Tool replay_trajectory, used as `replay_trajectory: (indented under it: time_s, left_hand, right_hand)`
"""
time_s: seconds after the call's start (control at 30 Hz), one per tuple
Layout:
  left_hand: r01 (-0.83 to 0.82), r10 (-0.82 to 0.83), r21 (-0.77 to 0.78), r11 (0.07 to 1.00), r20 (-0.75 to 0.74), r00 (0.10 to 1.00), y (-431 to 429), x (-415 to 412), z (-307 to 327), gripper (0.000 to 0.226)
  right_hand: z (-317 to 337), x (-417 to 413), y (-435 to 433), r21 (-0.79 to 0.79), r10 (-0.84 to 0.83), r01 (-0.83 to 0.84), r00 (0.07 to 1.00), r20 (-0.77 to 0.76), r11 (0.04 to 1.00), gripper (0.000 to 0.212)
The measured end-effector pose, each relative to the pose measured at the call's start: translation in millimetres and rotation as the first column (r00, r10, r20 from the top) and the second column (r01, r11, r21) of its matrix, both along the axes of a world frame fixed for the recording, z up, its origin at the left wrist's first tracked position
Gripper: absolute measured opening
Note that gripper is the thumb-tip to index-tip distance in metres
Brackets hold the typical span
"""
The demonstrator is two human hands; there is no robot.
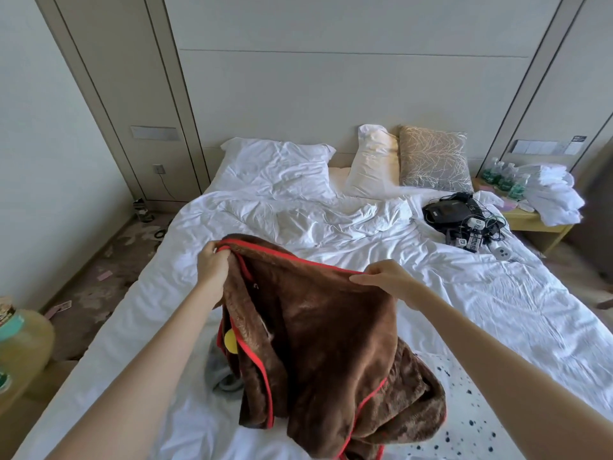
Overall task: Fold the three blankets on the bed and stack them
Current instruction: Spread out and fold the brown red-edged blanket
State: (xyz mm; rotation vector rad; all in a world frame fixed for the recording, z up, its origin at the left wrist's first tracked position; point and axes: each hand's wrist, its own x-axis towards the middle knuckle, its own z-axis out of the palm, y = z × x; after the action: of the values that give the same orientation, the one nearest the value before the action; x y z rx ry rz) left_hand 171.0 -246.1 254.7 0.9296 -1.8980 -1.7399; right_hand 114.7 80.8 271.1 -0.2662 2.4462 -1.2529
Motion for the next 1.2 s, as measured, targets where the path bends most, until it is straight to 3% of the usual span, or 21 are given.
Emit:
replay_trajectory:
  time_s: [0.17, 0.3, 0.37, 0.43, 0.57, 0.73, 0.83, 1.07, 1.2]
  left_hand:
    - [0.377, -0.369, -0.086, 0.922, 0.097, 0.924, 29, 5, -19, 0.030]
    - [0.706, -0.701, -0.185, 0.684, 0.102, 0.706, 63, 3, -12, 0.044]
    - [0.774, -0.780, -0.196, 0.602, 0.063, 0.623, 78, 2, -8, 0.045]
    - [0.746, -0.760, -0.221, 0.628, 0.030, 0.649, 85, 0, -5, 0.042]
    - [0.582, -0.609, -0.267, 0.768, -0.023, 0.793, 77, -5, 0, 0.031]
    - [0.319, -0.340, -0.196, 0.927, -0.083, 0.937, 57, -9, 15, 0.023]
    - [0.157, -0.167, -0.096, 0.983, -0.102, 0.981, 37, -12, 20, 0.021]
    - [0.225, -0.209, -0.134, 0.965, 0.126, 0.970, 24, -17, 24, 0.016]
    - [0.387, -0.310, -0.246, 0.888, 0.301, 0.902, 37, -11, 15, 0.023]
  right_hand:
    - [3, 7, -17, -0.144, 0.026, -0.039, 0.996, -0.090, 0.989, 0.016]
    - [17, 9, -48, -0.197, 0.100, -0.123, 0.988, -0.120, 0.973, 0.017]
    - [23, 10, -59, -0.203, 0.159, -0.185, 0.978, -0.137, 0.962, 0.017]
    - [28, 9, -66, -0.218, 0.162, -0.189, 0.977, -0.138, 0.957, 0.016]
    - [23, 4, -61, -0.153, 0.136, -0.152, 0.985, -0.109, 0.976, 0.015]
    - [15, 2, -40, -0.090, 0.129, -0.135, 0.989, -0.077, 0.987, 0.054]
    - [13, -1, -28, -0.080, 0.108, -0.120, 0.985, -0.138, 0.990, 0.062]
    - [11, -7, -22, -0.231, -0.047, 0.048, 0.999, 0.009, 0.972, 0.042]
    - [3, -11, -26, -0.278, -0.234, 0.226, 0.972, 0.003, 0.934, 0.028]
